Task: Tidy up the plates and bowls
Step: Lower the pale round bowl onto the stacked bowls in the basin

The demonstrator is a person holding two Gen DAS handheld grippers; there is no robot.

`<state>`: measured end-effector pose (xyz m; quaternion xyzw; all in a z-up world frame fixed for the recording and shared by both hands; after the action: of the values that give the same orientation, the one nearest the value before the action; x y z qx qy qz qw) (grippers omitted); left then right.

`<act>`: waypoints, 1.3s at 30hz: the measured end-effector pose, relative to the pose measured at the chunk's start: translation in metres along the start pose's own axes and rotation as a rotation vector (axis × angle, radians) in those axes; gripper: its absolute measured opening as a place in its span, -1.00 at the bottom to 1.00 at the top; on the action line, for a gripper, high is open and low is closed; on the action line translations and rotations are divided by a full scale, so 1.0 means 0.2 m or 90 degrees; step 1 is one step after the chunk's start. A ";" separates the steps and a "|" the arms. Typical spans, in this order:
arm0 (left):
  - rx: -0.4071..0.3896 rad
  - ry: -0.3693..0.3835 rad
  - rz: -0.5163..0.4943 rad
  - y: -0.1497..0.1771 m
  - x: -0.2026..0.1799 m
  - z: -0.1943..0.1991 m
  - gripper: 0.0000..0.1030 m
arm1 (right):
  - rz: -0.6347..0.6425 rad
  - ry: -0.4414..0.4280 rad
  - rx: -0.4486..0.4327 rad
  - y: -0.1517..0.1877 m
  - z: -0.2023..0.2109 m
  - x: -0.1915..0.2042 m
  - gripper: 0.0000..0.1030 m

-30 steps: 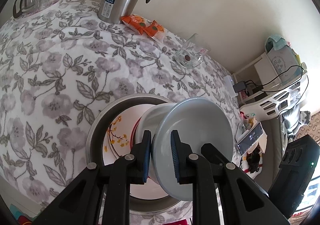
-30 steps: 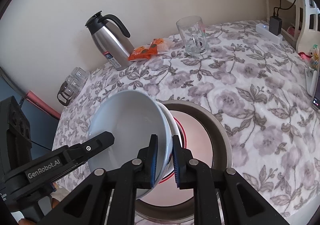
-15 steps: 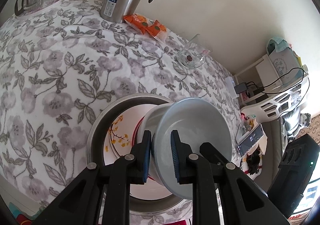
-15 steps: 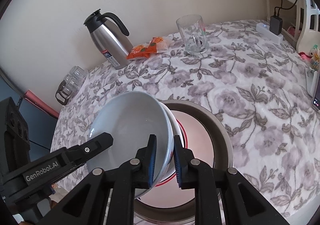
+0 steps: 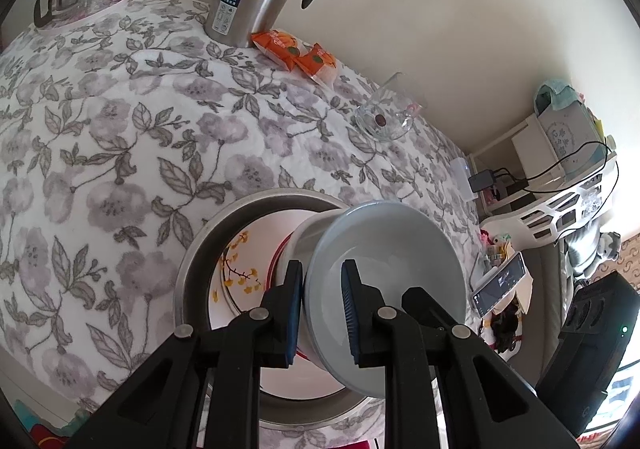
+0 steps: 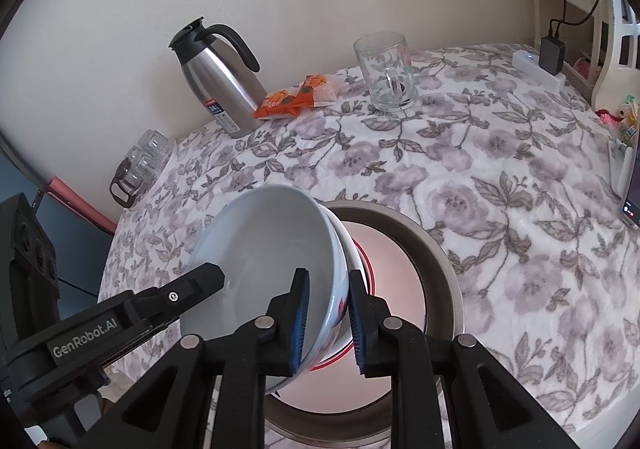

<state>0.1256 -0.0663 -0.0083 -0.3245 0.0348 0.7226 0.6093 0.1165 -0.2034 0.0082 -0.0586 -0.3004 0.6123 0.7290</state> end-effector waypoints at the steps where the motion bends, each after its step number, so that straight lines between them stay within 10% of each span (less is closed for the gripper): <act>1: -0.003 -0.001 0.000 0.00 0.00 0.00 -0.60 | 0.003 0.002 0.000 0.00 0.00 0.00 -0.56; 25: -0.026 0.010 0.014 -0.02 0.01 0.02 -0.70 | 0.002 0.025 -0.033 -0.04 0.06 -0.02 -0.21; 32: -0.026 0.011 0.017 -0.02 0.01 0.02 -0.70 | 0.014 0.019 -0.024 -0.02 0.02 -0.02 -0.61; 39: -0.034 0.002 0.004 -0.02 0.00 0.03 -0.70 | 0.044 0.042 -0.029 -0.01 0.01 0.00 -0.61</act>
<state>0.1265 -0.0634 -0.0028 -0.3414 0.0177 0.7249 0.5980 0.1174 -0.2045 0.0111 -0.1058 -0.2878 0.6277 0.7156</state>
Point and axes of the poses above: each gripper's, at about its wrist camera, not at the fingertips, and z roughly against the way its jaws point, x to its left, y to its underside, the point moved 7 cm from there along -z, roughly the way its jaws point, and after that the axes turned 2 degrees about y, right-handed, at the moved point
